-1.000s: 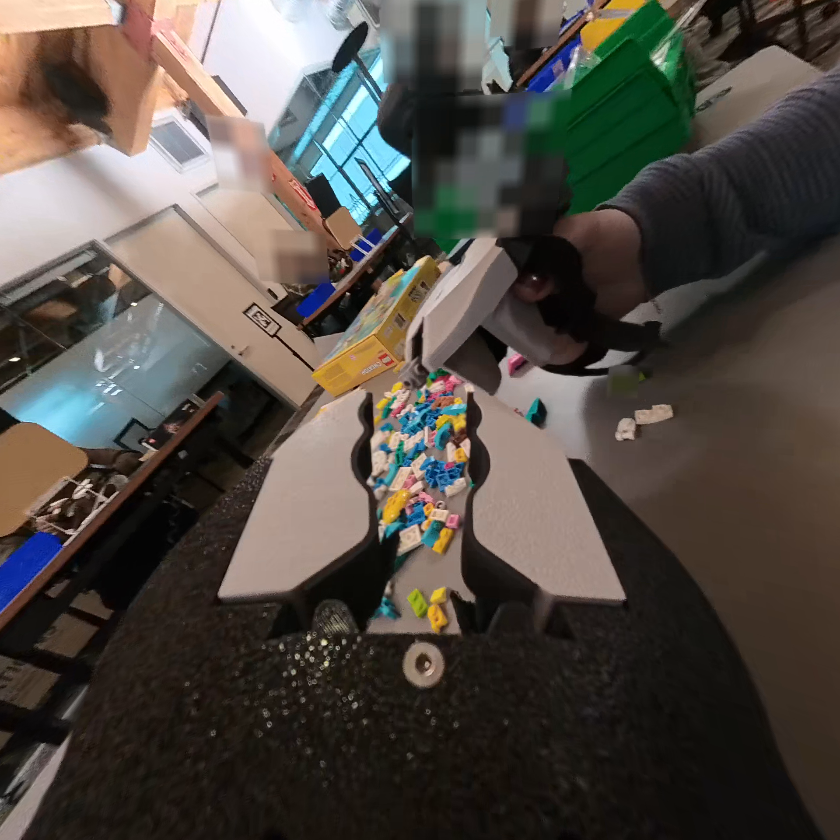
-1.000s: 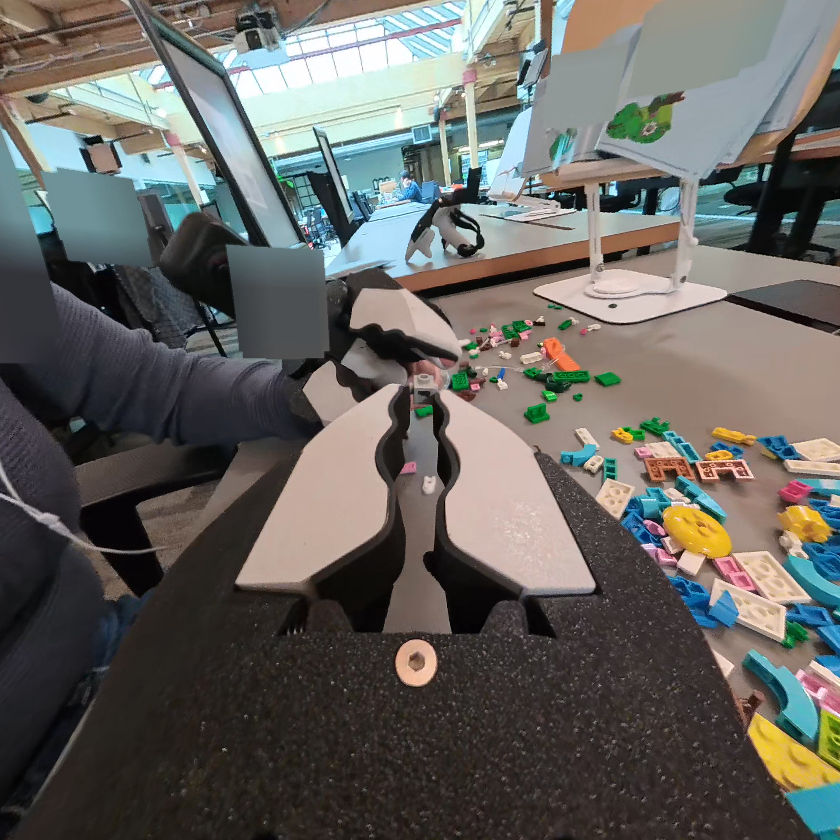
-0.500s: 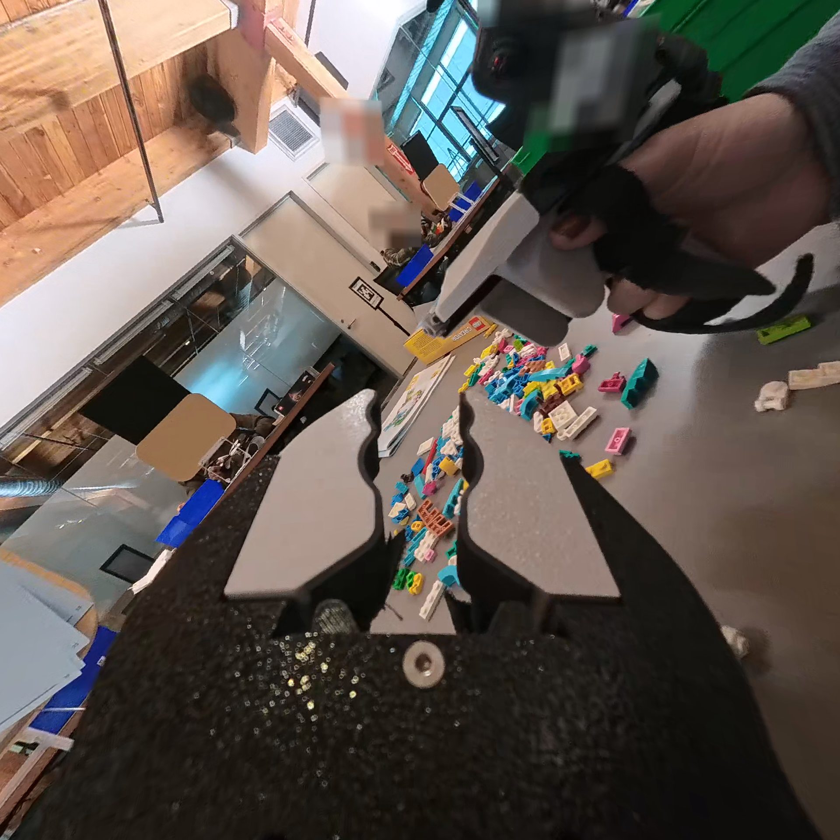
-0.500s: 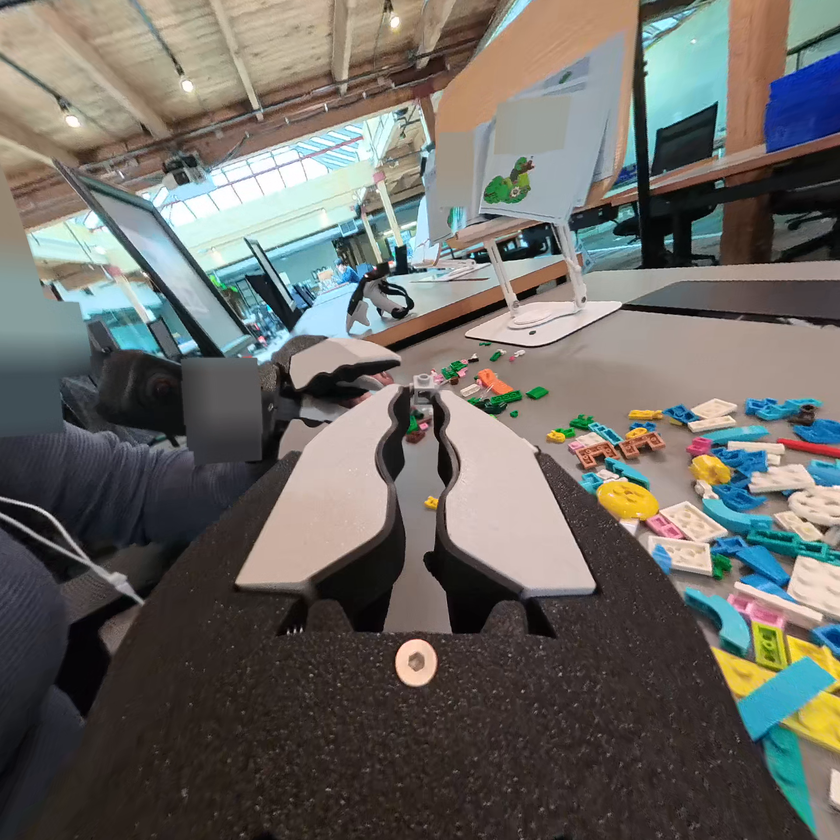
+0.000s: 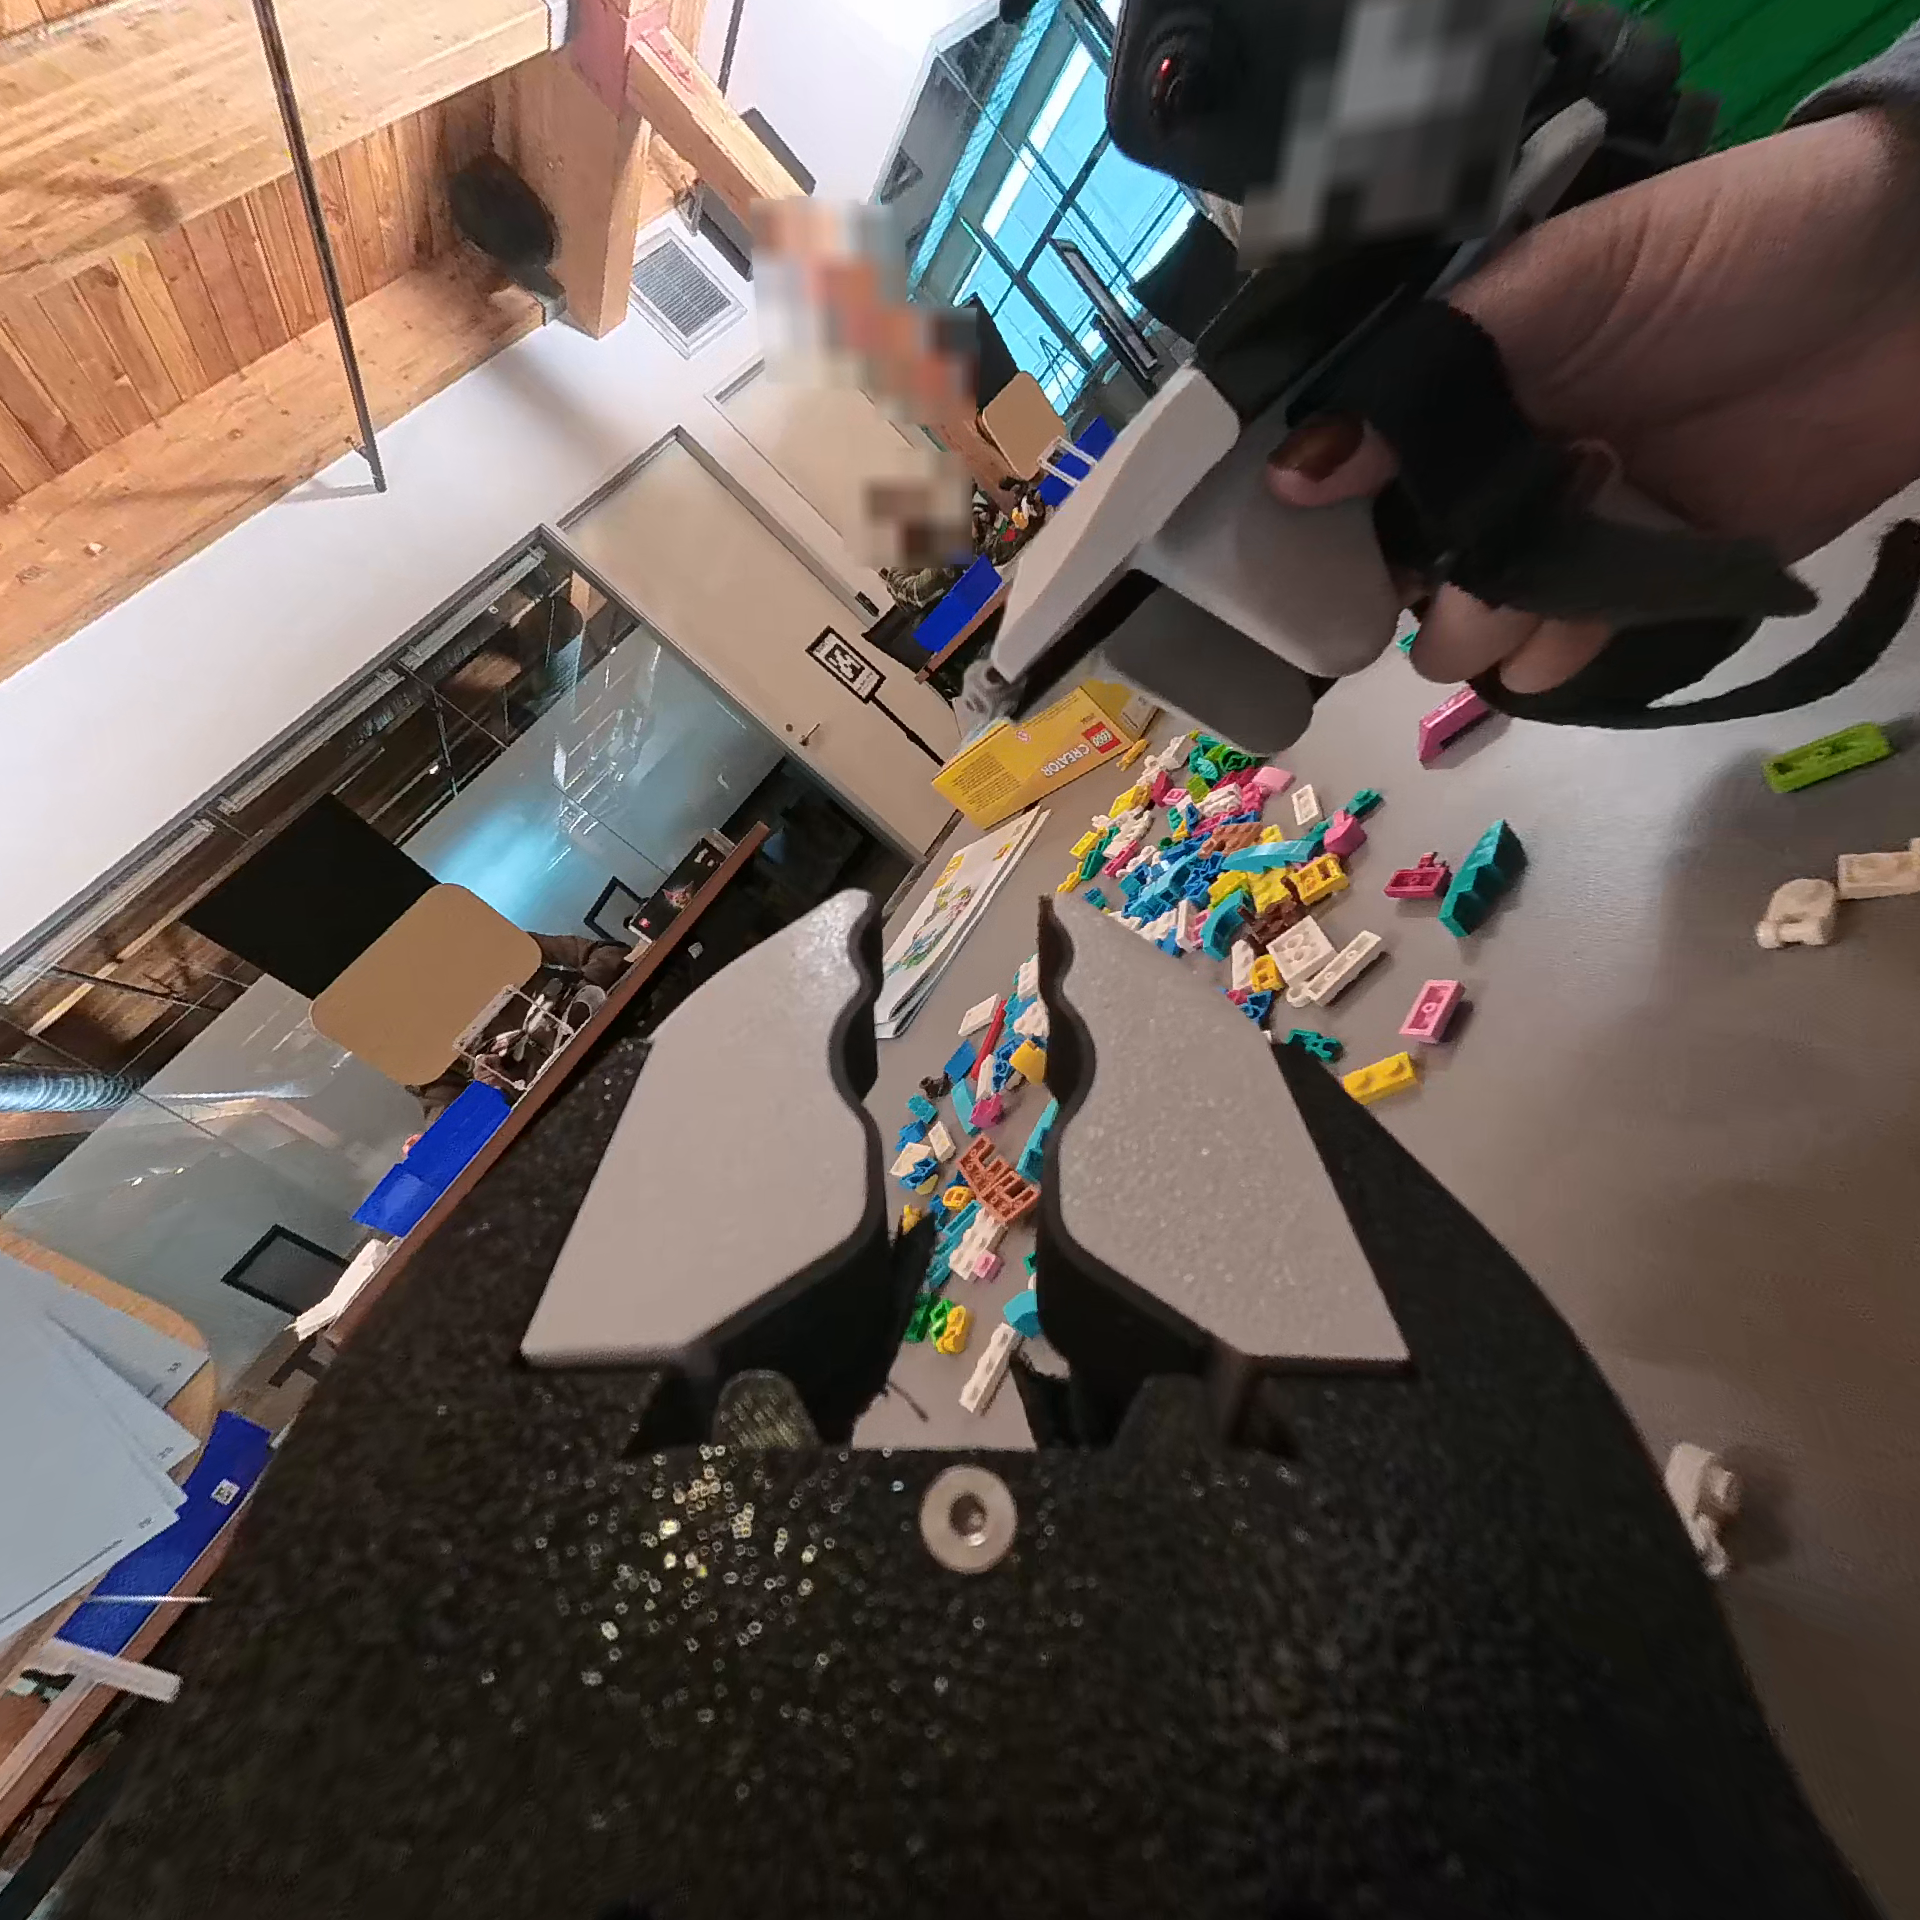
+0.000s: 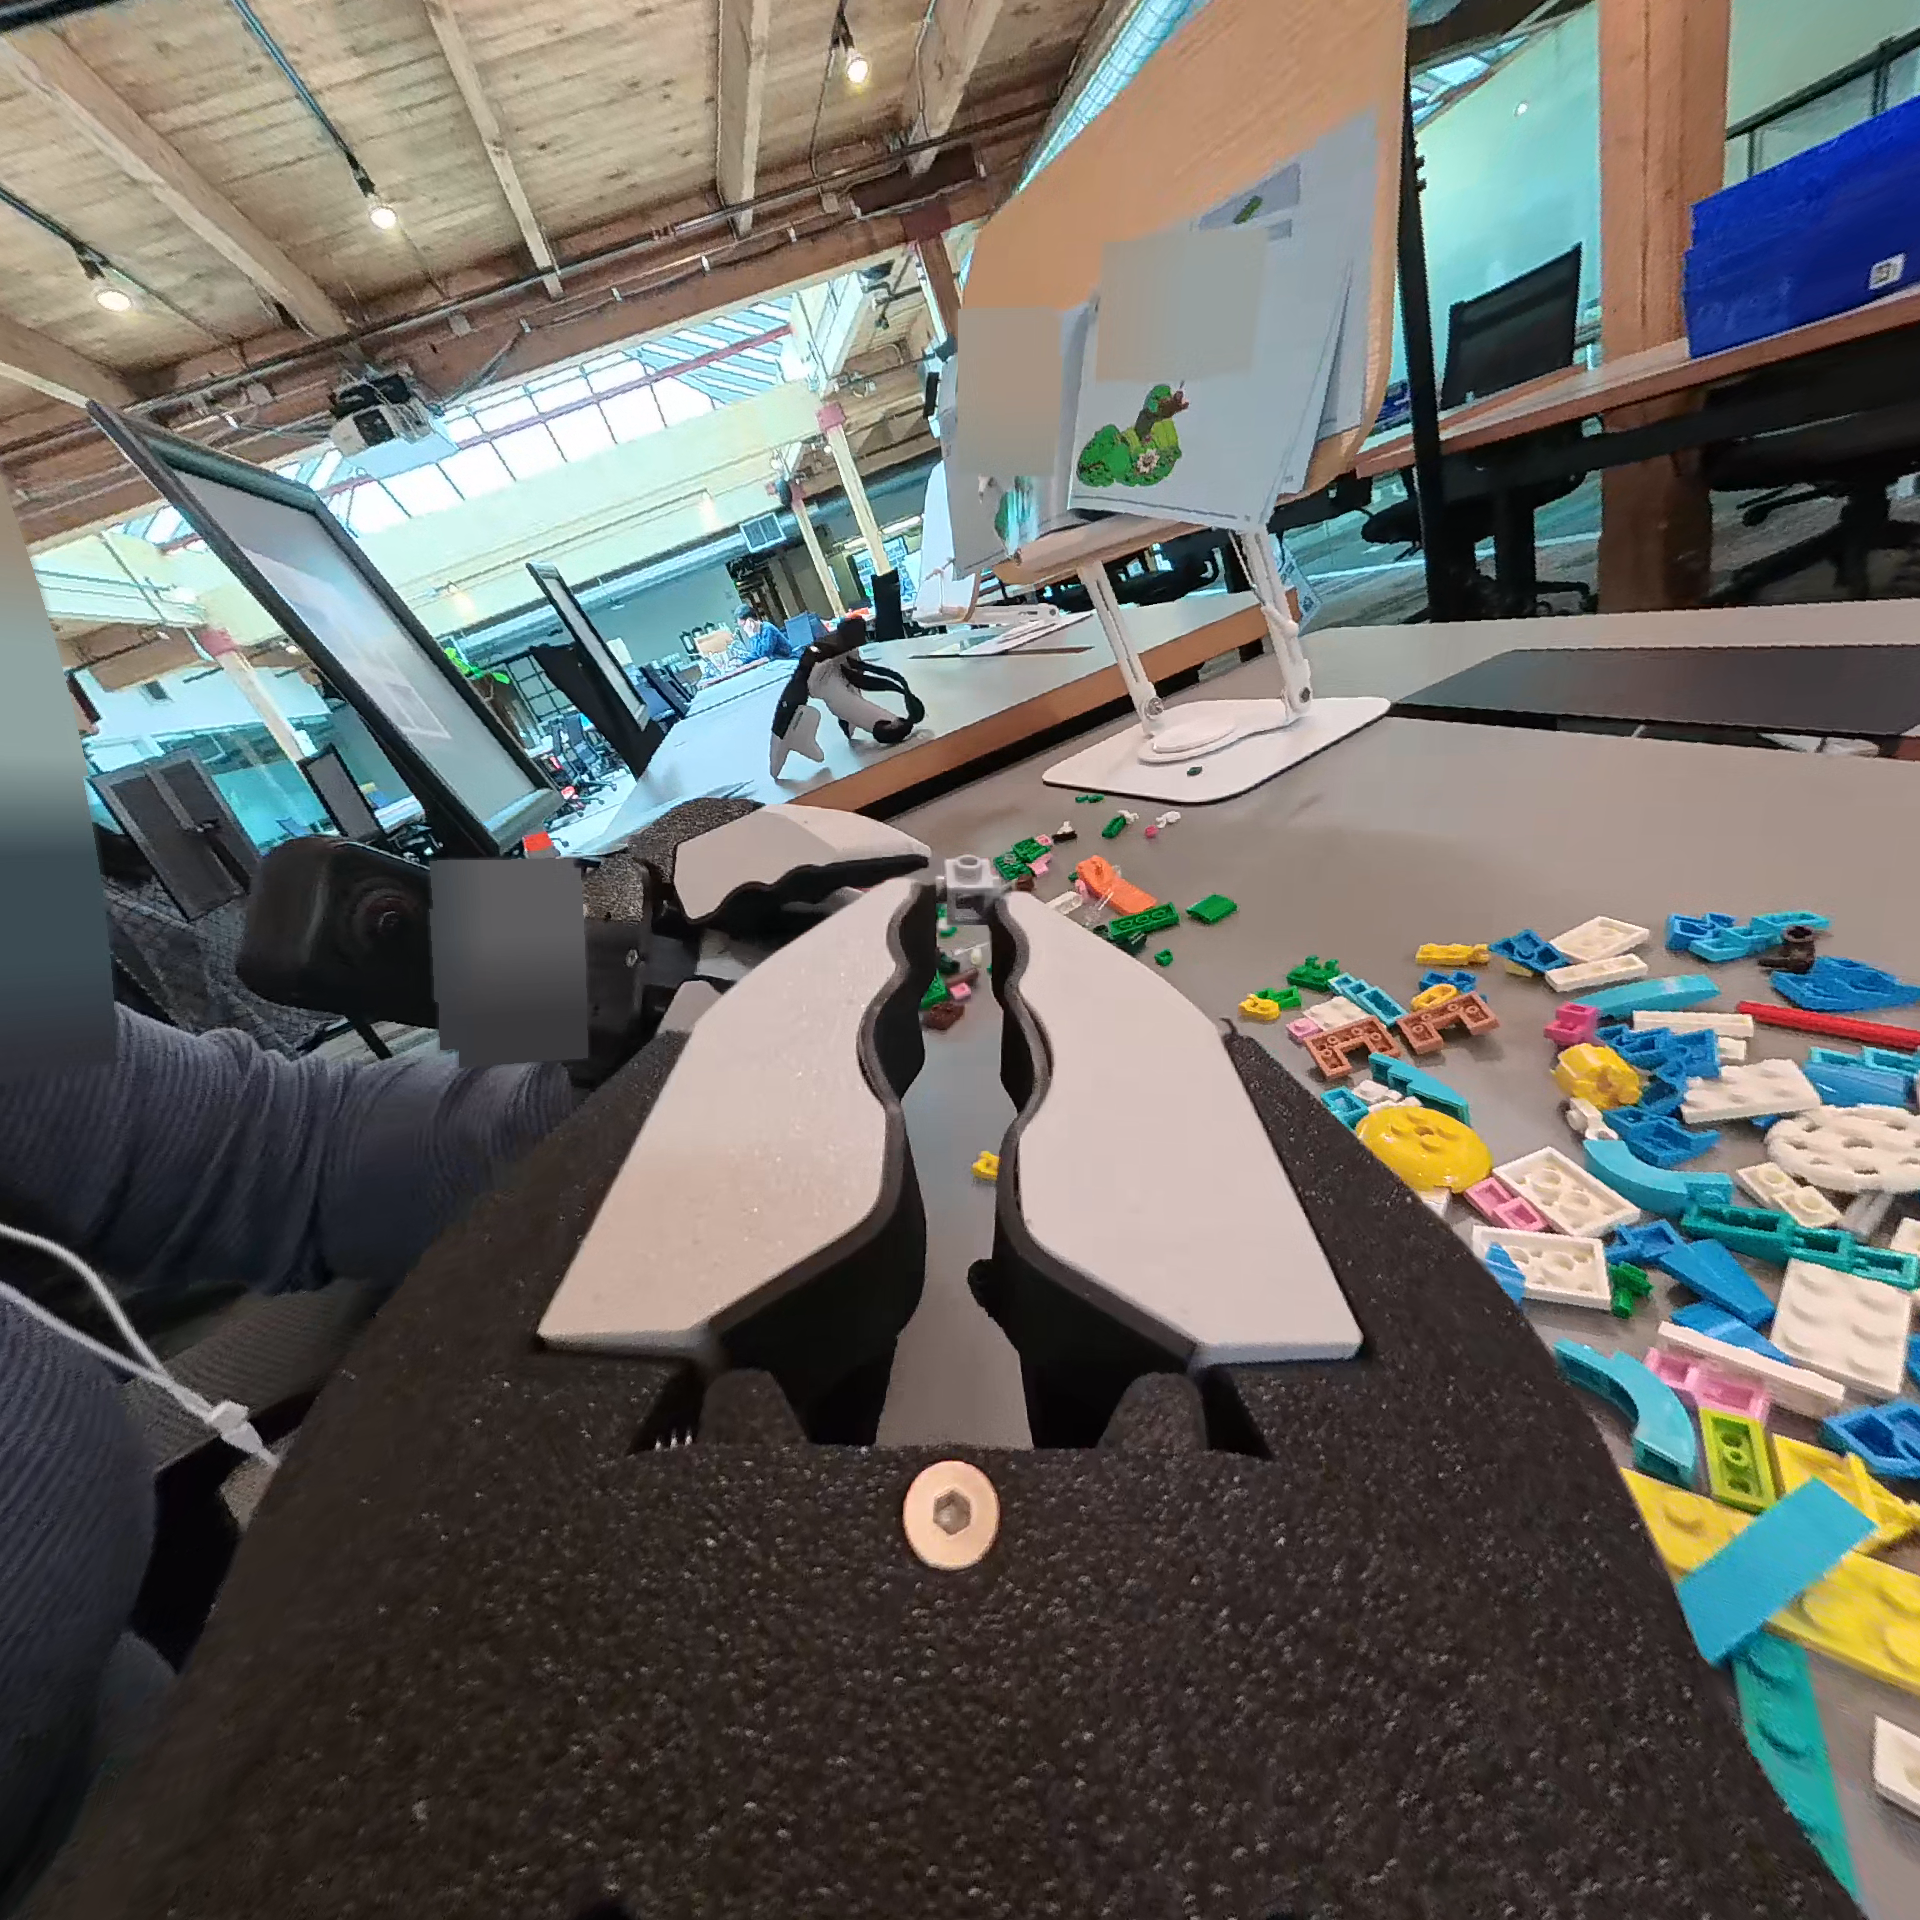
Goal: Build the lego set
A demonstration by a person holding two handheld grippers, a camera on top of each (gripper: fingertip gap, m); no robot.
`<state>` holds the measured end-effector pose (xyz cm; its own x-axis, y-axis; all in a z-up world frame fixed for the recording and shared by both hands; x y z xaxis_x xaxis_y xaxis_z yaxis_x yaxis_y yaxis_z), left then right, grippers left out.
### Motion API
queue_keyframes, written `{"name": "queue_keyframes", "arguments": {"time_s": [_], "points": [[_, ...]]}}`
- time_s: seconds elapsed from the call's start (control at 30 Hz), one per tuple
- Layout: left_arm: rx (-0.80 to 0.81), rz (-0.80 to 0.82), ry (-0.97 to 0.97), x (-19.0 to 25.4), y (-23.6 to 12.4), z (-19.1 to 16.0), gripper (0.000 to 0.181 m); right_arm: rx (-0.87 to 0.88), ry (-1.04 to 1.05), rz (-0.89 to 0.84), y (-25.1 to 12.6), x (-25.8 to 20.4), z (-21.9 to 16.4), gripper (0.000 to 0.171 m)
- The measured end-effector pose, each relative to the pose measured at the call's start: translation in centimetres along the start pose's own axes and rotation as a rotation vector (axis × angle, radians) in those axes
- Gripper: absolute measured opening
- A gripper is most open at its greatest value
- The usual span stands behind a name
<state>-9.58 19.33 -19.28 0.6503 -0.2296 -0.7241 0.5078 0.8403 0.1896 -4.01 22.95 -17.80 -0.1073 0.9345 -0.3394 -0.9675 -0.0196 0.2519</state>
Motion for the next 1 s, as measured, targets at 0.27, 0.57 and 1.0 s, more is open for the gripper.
{"name": "queue_keyframes", "arguments": {"time_s": [0.27,0.57,1.0], "points": [[0.027,-0.031,0.007,0.5,-0.1,0.5,0.029,0.03,-0.02,-0.037,-0.6,0.7,1.0,0.009],[0.023,-0.043,0.015,0.7,0.0,0.4,0.028,0.028,-0.022,-0.049,-0.7,0.9,1.1,0.01],[0.022,-0.055,0.04,0.9,0.0,0.5,0.027,-0.03,-0.059,-0.066,-0.4,1.0,0.0,0.01]]}}
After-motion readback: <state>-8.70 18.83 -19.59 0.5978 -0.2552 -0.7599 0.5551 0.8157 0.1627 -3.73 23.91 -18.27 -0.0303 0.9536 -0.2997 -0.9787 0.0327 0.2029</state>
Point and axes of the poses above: each gripper's, where its closed fingertips meet, y out along the fingers, z out of its top, x = y × z across the jaws, the point moved 2 cm from there along -y, back along the fingers, and after that the axes turned 8 degrees about x, right-handed, at the moved point
